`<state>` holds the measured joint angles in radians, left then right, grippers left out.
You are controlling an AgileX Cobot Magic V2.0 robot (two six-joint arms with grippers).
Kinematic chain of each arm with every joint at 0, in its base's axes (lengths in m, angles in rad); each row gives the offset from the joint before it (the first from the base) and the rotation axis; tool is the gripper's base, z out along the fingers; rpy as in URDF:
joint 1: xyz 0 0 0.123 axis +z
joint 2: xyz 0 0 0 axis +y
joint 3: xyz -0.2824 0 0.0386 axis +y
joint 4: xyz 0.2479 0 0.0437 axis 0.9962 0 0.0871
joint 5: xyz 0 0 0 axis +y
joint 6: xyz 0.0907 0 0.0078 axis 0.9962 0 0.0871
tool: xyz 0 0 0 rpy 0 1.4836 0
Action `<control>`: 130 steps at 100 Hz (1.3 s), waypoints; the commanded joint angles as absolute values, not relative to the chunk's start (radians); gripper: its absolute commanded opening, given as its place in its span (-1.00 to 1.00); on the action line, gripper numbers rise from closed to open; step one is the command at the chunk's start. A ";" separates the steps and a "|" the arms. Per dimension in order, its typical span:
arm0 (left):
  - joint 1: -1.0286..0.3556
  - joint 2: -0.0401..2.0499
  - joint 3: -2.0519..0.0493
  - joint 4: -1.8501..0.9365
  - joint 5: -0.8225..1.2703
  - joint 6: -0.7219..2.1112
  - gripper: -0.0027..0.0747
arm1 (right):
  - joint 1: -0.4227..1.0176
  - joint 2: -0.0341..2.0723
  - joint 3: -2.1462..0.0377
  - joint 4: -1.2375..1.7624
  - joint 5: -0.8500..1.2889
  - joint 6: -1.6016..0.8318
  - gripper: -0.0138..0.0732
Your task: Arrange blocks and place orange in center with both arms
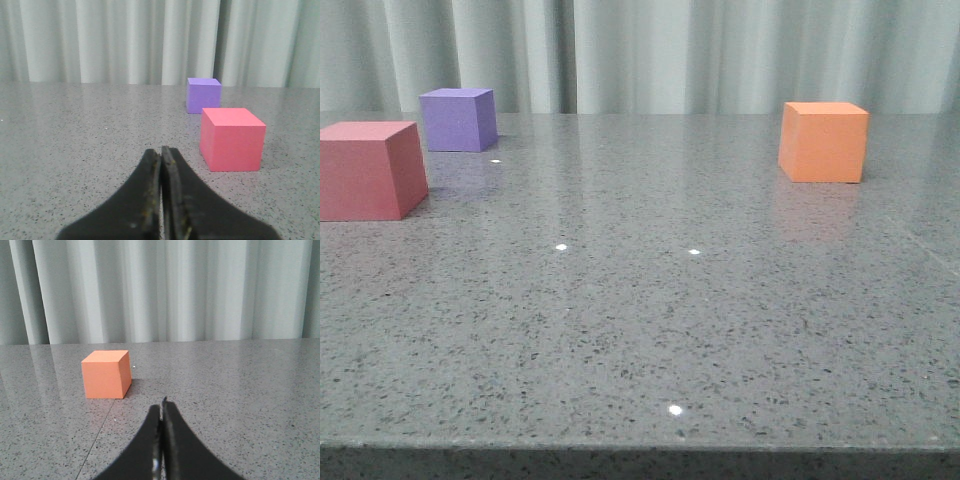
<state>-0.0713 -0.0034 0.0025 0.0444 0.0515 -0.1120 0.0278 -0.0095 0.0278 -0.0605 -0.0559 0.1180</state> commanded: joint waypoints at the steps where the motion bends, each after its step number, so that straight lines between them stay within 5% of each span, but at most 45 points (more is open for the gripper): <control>1: -0.072 -0.041 0.044 0.040 -0.029 -0.120 -0.98 | 0.025 -0.014 0.010 -0.059 -0.149 0.109 -0.84; 33: -0.072 -0.041 0.044 0.040 -0.029 -0.120 -0.98 | 0.025 -0.011 -0.010 -0.059 -0.152 0.109 -0.84; 54: -0.072 -0.041 0.044 0.040 -0.029 -0.120 -0.98 | 0.025 0.060 -0.204 -0.059 0.033 0.109 -0.84; 101: -0.072 -0.041 0.044 0.040 -0.029 -0.120 -0.98 | 0.025 0.655 -0.877 -0.010 0.658 0.109 -0.84; 130: -0.072 -0.041 0.044 0.040 -0.029 -0.120 -0.98 | 0.025 0.891 -0.975 0.016 0.717 0.109 -0.80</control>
<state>-0.0713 -0.0034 0.0025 0.0444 0.0515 -0.1120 0.0278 0.8461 -0.9379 0.0133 0.7556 0.1180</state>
